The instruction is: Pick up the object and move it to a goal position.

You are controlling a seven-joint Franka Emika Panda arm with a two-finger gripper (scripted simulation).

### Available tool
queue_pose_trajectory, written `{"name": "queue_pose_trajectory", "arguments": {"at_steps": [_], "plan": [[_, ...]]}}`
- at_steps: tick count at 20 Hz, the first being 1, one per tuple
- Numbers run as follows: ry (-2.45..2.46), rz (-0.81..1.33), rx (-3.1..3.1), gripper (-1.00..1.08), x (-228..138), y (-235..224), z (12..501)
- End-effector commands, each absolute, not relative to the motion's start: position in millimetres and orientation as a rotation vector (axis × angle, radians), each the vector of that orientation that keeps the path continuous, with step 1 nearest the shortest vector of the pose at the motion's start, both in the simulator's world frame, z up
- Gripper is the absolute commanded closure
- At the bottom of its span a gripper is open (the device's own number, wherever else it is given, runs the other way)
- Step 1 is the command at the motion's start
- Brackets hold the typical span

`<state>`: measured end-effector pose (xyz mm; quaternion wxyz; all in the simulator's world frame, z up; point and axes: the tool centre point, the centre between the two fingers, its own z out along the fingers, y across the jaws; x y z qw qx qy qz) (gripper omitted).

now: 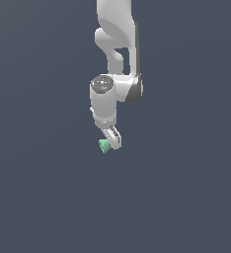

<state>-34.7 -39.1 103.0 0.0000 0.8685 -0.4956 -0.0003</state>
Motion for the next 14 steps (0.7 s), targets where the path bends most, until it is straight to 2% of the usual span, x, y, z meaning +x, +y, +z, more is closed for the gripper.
{"name": "queue_pose_trajectory", "arguments": {"at_steps": [1, 14], "plan": [[-1.557, -0.001, 2.729, -0.92, -35, -39, 103], [-1.564, 0.0, 2.725, -0.92, -36, -39, 57]]}}
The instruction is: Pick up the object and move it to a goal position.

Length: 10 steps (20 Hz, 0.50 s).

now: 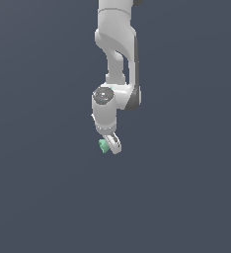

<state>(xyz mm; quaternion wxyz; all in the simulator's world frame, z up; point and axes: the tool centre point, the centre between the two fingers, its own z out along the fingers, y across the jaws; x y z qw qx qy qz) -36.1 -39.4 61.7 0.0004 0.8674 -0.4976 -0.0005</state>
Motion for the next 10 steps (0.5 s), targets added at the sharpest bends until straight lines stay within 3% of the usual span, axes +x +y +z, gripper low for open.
{"name": "queue_pose_trajectory", "arguments": {"at_steps": [1, 4, 5, 10], "plan": [[-1.564, 0.0, 2.725, -0.92, -35.5, -39.3, 55.0], [-1.564, 0.0, 2.725, -0.92, -35.0, -39.2, 52.7], [-1.564, 0.0, 2.725, 1.08, -35.0, -39.2, 52.7], [-1.564, 0.0, 2.725, 1.08, -35.0, -39.2, 52.7]]}}
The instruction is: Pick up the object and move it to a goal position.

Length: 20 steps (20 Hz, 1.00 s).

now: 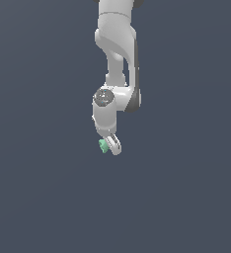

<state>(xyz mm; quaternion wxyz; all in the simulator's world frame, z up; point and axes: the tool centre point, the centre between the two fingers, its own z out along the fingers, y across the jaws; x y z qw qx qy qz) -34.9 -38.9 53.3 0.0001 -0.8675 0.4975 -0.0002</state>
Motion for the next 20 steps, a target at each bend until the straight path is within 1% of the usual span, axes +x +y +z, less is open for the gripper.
{"name": "queue_pose_trajectory", "arguments": {"at_steps": [1, 11, 20], "plan": [[1.564, 0.0, -2.725, 1.08, -35, -39, 53], [1.563, -0.001, -2.725, 1.08, -37, -36, 61], [1.563, 0.0, -2.724, 1.08, -50, -18, 104]]}}
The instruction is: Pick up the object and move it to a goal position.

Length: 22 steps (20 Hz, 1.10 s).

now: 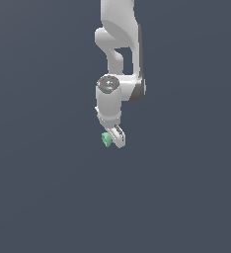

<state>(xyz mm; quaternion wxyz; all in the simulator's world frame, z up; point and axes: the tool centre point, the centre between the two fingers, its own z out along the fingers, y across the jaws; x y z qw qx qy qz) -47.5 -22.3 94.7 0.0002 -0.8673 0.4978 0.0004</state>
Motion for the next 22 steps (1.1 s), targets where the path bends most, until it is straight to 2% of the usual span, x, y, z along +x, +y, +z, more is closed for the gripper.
{"name": "queue_pose_trajectory", "arguments": {"at_steps": [1, 22], "plan": [[1.563, 0.0, -2.724, 1.08, -52, -16, 112], [1.567, -0.004, -2.726, 1.08, -109, 65, 319]]}}
